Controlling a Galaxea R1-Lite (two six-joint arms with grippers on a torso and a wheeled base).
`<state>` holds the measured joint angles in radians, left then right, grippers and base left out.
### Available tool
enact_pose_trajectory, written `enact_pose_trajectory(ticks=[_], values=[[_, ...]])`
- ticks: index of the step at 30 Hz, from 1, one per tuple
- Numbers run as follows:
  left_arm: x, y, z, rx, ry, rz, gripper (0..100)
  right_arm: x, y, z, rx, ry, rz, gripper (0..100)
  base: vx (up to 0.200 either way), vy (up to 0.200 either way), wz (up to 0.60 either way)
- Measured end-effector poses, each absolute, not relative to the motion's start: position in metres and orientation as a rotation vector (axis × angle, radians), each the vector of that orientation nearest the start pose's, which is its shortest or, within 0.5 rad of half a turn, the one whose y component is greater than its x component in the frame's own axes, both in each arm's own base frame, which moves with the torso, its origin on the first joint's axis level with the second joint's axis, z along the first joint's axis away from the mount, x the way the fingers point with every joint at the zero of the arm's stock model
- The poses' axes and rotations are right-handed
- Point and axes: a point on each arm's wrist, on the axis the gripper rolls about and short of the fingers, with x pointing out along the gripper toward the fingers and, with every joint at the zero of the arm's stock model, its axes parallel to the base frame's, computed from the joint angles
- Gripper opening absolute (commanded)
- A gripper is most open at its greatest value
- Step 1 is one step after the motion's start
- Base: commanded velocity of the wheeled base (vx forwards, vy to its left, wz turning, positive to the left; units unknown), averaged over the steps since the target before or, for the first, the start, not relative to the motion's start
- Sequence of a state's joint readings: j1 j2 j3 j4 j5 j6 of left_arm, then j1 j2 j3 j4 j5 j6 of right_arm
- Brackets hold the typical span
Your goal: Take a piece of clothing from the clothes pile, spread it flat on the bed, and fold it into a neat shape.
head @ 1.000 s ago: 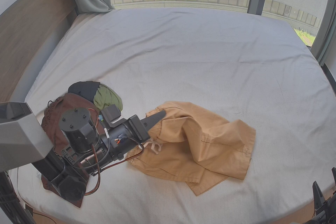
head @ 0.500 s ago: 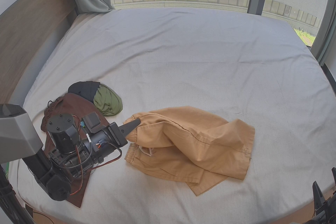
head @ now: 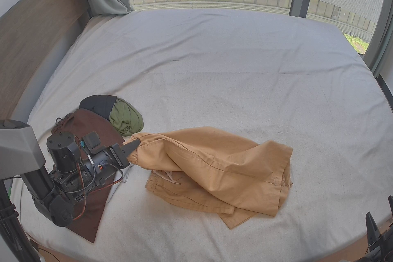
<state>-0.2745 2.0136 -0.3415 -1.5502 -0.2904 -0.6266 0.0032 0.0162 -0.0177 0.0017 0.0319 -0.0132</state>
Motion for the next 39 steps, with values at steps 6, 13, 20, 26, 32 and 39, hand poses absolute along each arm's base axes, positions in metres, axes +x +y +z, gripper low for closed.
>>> enact_pose_trajectory(ticks=[6,13,20,26,32,39], values=[[0.283,-0.077,0.068,-0.604,0.314,-0.501,0,-0.023,0.001,0.081,-0.009,-0.001,0.035,100,0.000,0.000,0.00],[0.285,-0.077,0.065,-0.602,0.321,-0.495,0,-0.023,0.001,0.081,-0.011,-0.001,0.037,100,0.000,0.000,0.00],[0.284,-0.078,0.065,-0.601,0.324,-0.499,0,-0.023,0.001,0.081,-0.012,-0.002,0.037,100,0.000,0.000,0.00],[0.284,-0.078,0.068,-0.601,0.315,-0.503,0,-0.023,0.001,0.081,-0.011,-0.006,0.036,100,0.000,0.000,0.00],[0.283,-0.078,0.072,-0.601,0.300,-0.507,0,-0.025,0.001,0.094,-0.014,-0.103,0.044,100,0.000,0.000,0.00],[0.283,-0.079,0.076,-0.601,0.286,-0.514,0,-0.029,0.001,0.142,-0.007,-0.205,0.074,100,0.000,0.000,0.00]])
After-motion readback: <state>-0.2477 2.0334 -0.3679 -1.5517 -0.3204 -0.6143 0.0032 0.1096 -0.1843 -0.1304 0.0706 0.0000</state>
